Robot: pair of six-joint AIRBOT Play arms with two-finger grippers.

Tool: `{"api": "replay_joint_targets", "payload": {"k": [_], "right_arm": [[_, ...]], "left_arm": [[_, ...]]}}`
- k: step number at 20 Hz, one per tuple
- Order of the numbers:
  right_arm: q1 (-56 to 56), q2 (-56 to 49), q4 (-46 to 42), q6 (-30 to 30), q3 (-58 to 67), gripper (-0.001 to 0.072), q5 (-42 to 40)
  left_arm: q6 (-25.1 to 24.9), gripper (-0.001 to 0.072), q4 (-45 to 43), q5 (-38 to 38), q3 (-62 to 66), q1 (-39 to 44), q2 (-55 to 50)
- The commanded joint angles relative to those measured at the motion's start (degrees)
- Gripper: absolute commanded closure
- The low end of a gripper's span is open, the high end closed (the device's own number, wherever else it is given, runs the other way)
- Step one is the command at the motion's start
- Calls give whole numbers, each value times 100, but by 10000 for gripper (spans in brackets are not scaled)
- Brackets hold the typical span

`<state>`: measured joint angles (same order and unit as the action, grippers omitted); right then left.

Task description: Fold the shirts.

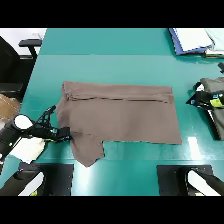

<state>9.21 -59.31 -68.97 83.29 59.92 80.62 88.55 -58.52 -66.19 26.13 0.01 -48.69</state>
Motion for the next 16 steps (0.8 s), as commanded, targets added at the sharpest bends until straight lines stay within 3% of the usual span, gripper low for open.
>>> {"api": "replay_joint_targets", "payload": {"k": [1, 2, 3, 6, 8, 11, 13, 15, 16], "right_arm": [[723, 9, -175, -142, -581, 259, 501], [1005, 7, -426, -144, -973, 223, 586], [1250, 0, -619, -144, -1355, 124, 588], [1762, -223, -538, -142, -2337, 120, 529], [1762, -413, -240, -144, -2715, 161, 339], [1421, -621, 199, -146, -2914, 163, -114], [994, -721, 197, -144, -2833, 316, -238], [603, -713, 190, -144, -2686, 422, -304], [437, -634, 153, -144, -2601, 554, -308]], "left_arm": [[-127, 689, -127, -365, 531, 0, 7], [-162, 688, -125, -376, 662, 0, 7], [-164, 688, -120, -365, 750, 0, 4], [-157, 688, -101, -326, 785, 0, 4], [-162, 688, -70, -391, 785, 0, 7], [-164, 688, -59, -372, 785, 0, 4], [-164, 688, -63, -365, 785, 0, 4], [-164, 688, -63, -461, 787, 0, 7], [-173, 688, -70, -654, 802, 0, 7]]}}
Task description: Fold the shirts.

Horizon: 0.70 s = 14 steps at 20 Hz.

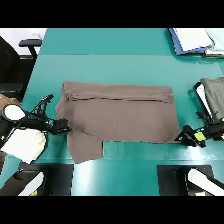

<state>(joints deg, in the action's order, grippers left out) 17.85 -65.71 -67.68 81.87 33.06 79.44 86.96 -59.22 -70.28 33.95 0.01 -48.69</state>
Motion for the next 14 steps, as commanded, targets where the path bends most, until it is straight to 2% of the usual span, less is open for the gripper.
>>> {"api": "replay_joint_targets", "payload": {"k": [1, 4, 6, 8, 10, 12, 14], "right_arm": [[-555, 136, 2, -2, 166, 671, -188], [-706, 782, -66, -2, 363, 692, -15], [-706, 1241, -483, -2, 487, 692, 518], [-706, 1746, -990, 2, 614, 692, 1172], [-706, 2260, -1204, 17, 708, 693, 1447], [-734, 2559, -1147, 72, 868, 693, 1314], [-901, 2490, -1143, 173, 1073, 693, 1102]], "left_arm": [[-44, 689, -31, -448, 57, 0, 7], [-33, 690, -313, -881, 127, 0, 308], [164, 690, -522, -1093, 127, 0, 901], [299, 690, -415, -1694, 129, 0, 1478], [573, 690, -319, -2341, 173, 0, 1882], [669, 690, -328, -2398, 348, 0, 1954], [638, 690, -358, -1801, 496, 0, 1921]]}}
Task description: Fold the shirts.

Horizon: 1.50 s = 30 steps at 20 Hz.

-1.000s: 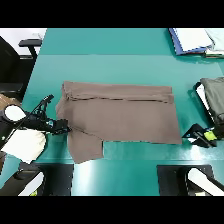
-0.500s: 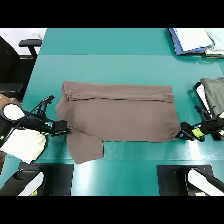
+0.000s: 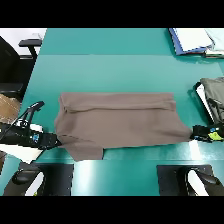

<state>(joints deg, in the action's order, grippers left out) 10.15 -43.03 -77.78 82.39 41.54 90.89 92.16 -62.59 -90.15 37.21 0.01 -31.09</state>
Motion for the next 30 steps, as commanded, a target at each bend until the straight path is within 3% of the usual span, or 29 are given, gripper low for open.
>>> {"api": "replay_joint_targets", "payload": {"k": [1, 5, 9, 13, 16, 17, 18, 19, 20, 23, 24, 25, 26, 27, 28, 30], "right_arm": [[-280, 24, -133, 155, 367, 693, -232], [-931, -1445, -127, 369, 1228, 693, -1040], [-1360, -3178, -125, 369, 2542, 693, -1279], [-1484, -4356, -61, 369, 3681, 692, -1266], [-1353, -4872, 501, 367, 4186, 691, -1250], [-1274, -5012, 776, 341, 4334, 680, -1252], [-1167, -5112, 1051, 221, 4452, 534, -1250], [-1049, -5169, 1325, 103, 4533, 313, -1231], [-925, -5174, 1561, -31, 4540, 217, -1211], [-483, -5132, 1779, -422, 4511, 200, -728], [-304, -5125, 1779, -452, 4417, 199, -601], [-116, -5101, 1784, -466, 4210, 199, -564], [55, -5064, 1788, -538, 3963, 198, -597], [227, -5031, 1816, -629, 3689, 185, -671], [389, -5034, 1840, -658, 3442, 97, -697], [538, -5075, 1943, -850, 2968, 76, -693]], "left_arm": [[15, 690, -39, 568, 234, 0, 57], [-682, 690, -109, 1934, 623, 0, -1207], [-1318, 688, -164, 2992, 1410, 0, -3008], [-1467, 687, -160, 3580, 2129, 0, -4223], [-1462, 683, -127, 3866, 2352, 0, -4566], [-1460, 485, -125, 3886, 2391, 0, -4575], [-1453, 199, -120, 3895, 2455, 0, -4575], [-1453, 163, -122, 3816, 2557, 0, -4575], [-1453, 160, -122, 3665, 2688, 0, -4575], [-1453, 175, 0, 3091, 3021, 0, -4575], [-1462, 348, 94, 2959, 3034, 0, -4575], [-1462, 573, 175, 2848, 3034, 0, -4575], [-1464, 681, 236, 2800, 3034, 13, -4575], [-1462, 686, 328, 2806, 3034, 33, -4575], [-1464, 687, 402, 2820, 3034, 68, -4575], [-1462, 686, 435, 2905, 3034, 289, -4575]]}}
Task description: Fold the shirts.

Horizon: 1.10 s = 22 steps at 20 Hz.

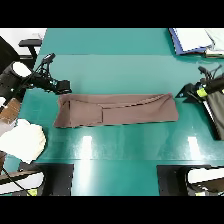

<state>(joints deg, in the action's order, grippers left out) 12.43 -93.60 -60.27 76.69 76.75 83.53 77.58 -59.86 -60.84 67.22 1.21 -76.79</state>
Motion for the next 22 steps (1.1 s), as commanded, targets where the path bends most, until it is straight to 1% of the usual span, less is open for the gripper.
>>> {"api": "replay_joint_targets", "payload": {"k": [1, 4, 5, 7, 8, 9, 11, 13, 15, 17, 20, 22], "right_arm": [[313, -59, 391, -428, -750, 76, 28], [146, -168, 1045, -678, -1213, 91, -361], [39, -192, 1141, -715, -1266, 152, -514], [-229, -186, 1263, -782, -1279, 436, -793], [-308, -181, 1292, -782, -1228, 603, -859], [-387, -175, 1290, -785, -1106, 691, -826], [-424, 9, 1281, -778, -796, 693, -601], [-424, 420, 1394, -715, -470, 694, -380], [-426, 876, 1766, -529, -177, 694, -295], [-538, 1303, 2173, -514, 136, 694, -282], [-1036, 1672, 2166, -308, 695, 694, -299], [-1462, 1705, 2173, -227, 1062, 693, -269]], "left_arm": [[-2, 686, 164, 109, 33, 343, -4], [125, 687, 166, 715, 33, 922, -7], [275, 687, 164, 881, 33, 1132, -22], [409, 687, 162, 1058, 35, 1488, -138], [516, 687, 188, 1198, 48, 1633, -240], [614, 687, 273, 1366, 101, 1773, -396], [614, 687, 487, 1416, 387, 1993, -791], [619, 687, 566, 1325, 785, 2208, -1239], [619, 687, 758, 1325, 1130, 2422, -1661], [632, 688, 791, 1329, 1364, 2621, -2017], [651, 688, 850, 1329, 1569, 2841, -2435], [649, 688, 957, 1322, 1725, 2959, -2658]]}}
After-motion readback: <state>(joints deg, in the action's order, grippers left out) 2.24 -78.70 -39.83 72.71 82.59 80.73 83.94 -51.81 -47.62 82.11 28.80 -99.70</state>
